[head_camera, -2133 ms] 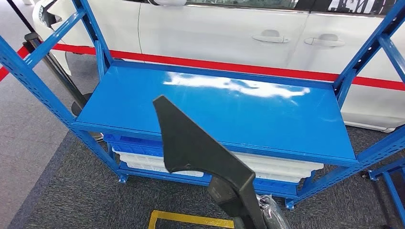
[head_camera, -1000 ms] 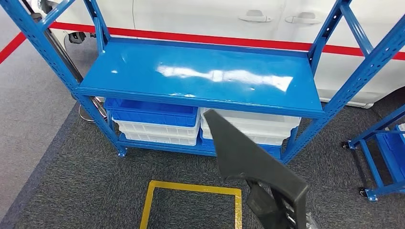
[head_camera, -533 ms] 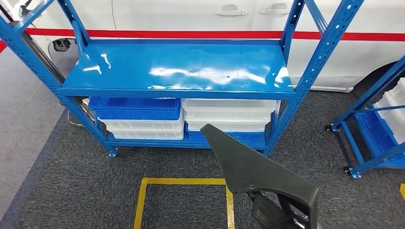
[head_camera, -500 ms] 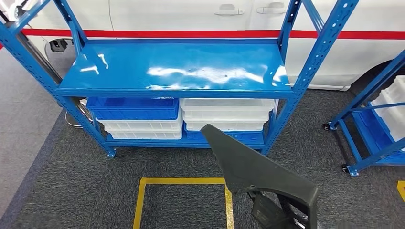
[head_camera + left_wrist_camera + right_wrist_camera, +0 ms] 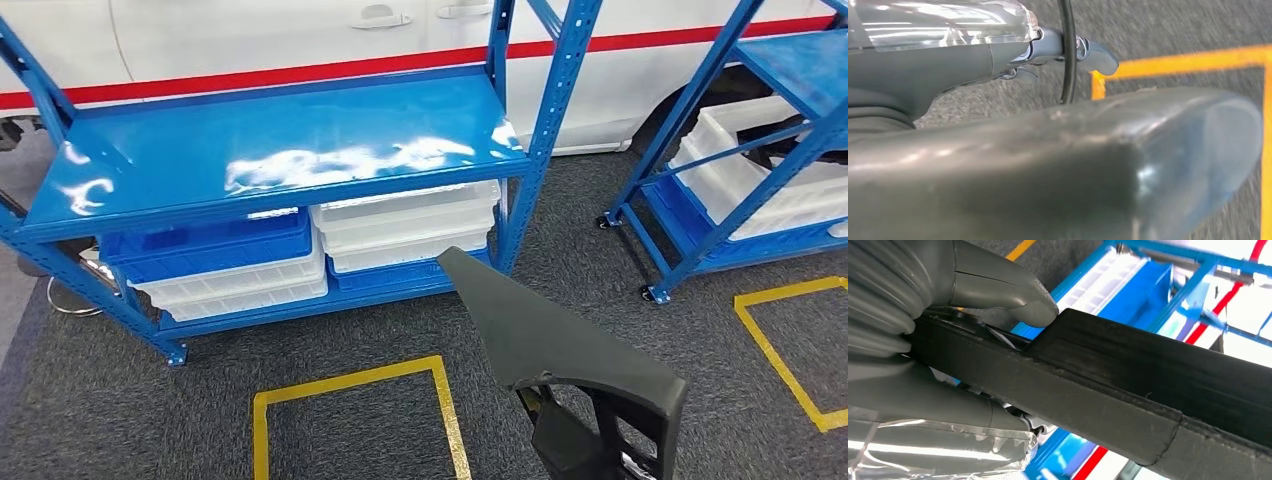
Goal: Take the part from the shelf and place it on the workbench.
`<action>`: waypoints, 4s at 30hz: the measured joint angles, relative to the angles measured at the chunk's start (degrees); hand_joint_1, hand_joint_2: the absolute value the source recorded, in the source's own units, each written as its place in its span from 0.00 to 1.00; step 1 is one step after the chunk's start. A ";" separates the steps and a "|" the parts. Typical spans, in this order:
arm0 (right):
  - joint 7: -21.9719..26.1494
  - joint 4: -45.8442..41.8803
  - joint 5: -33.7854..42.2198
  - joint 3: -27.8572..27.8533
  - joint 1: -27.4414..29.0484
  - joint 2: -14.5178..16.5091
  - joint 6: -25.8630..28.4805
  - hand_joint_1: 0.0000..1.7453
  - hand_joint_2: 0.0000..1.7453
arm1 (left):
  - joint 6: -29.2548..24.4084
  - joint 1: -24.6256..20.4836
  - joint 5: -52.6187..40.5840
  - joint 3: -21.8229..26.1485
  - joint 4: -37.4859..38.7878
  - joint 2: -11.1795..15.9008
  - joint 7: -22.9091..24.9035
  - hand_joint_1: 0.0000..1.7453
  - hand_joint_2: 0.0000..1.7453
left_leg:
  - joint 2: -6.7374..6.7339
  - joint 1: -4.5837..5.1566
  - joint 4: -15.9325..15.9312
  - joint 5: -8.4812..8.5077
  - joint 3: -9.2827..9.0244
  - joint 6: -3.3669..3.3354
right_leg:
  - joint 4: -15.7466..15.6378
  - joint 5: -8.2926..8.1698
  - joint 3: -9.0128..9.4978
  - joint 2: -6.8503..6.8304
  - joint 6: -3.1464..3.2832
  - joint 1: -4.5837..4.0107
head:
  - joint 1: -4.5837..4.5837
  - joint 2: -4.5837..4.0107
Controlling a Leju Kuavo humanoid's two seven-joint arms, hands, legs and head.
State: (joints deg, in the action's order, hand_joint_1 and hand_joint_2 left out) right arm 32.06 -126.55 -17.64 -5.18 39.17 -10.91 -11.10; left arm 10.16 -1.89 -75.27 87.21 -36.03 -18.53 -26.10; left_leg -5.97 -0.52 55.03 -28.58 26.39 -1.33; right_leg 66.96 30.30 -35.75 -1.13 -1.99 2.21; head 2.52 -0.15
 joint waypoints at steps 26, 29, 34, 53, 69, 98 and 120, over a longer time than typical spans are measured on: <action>-1.07 -0.10 0.63 0.07 0.96 2.77 0.72 1.00 1.00 | 1.78 0.55 -1.68 -0.37 -1.34 -1.74 0.19 0.00 0.00 | 4.93 0.24 1.48 0.07 1.61 -0.63 | 2.71 2.22 -3.29 2.61 0.93 -1.08 | 0.02 0.00; -1.15 -0.09 0.63 0.07 0.97 3.02 0.70 1.00 1.00 | 1.85 0.55 -1.69 -0.35 -1.43 -1.79 0.20 0.00 0.00 | 2.13 0.51 1.59 -0.16 1.80 -0.66 | 5.13 2.49 -3.73 1.33 0.72 -0.89 | 0.02 0.00; -1.19 -0.10 0.60 0.08 1.08 3.14 0.72 1.00 1.00 | 2.08 0.24 -1.96 -0.38 -1.55 -2.01 0.20 0.00 0.00 | -0.99 0.83 1.92 -0.82 0.97 0.43 | -8.69 -2.04 4.64 -2.22 1.99 -1.59 | 0.03 0.00; -1.08 -0.14 0.20 0.22 2.09 3.34 0.00 1.00 1.00 | 2.10 0.19 -2.18 -0.52 -2.31 -2.28 0.15 0.00 0.00 | 7.30 -0.01 2.18 -0.16 1.77 0.45 | -7.66 -3.12 2.12 8.24 1.26 -0.74 | 0.03 0.00; -1.01 -0.07 -0.01 0.30 1.89 4.03 -0.01 1.00 1.00 | 2.23 0.08 -2.16 -0.57 -2.29 -2.61 0.10 0.00 0.00 | -0.05 0.57 4.10 -2.70 1.69 1.88 | -9.69 -2.75 4.54 0.29 3.27 -1.43 | 0.03 0.00; -0.97 0.61 -0.26 0.62 1.15 4.64 0.01 1.00 1.00 | 2.23 -0.06 -2.18 -0.52 -2.28 -2.74 0.20 0.00 0.00 | -1.56 0.62 2.28 -1.48 0.86 1.69 | -8.77 -2.43 3.74 -1.00 2.58 -1.76 | 0.03 0.00; -1.01 0.80 -0.28 1.09 0.77 5.03 -0.49 1.00 1.00 | 2.10 0.49 -2.08 -0.46 -2.22 -2.86 0.35 0.00 0.00 | 2.79 0.38 1.70 -0.15 2.47 -0.48 | 6.30 3.81 -4.45 1.50 1.05 -1.21 | 0.02 0.00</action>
State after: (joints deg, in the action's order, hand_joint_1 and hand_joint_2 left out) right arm 31.05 -125.75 -17.92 -4.09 39.94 -5.88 -11.59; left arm 12.26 -1.40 -77.36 86.74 -38.25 -21.40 -25.75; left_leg -3.18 -0.13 56.73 -28.73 28.87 -1.81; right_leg 73.27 34.11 -40.20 0.37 -0.95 0.99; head 2.54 -0.15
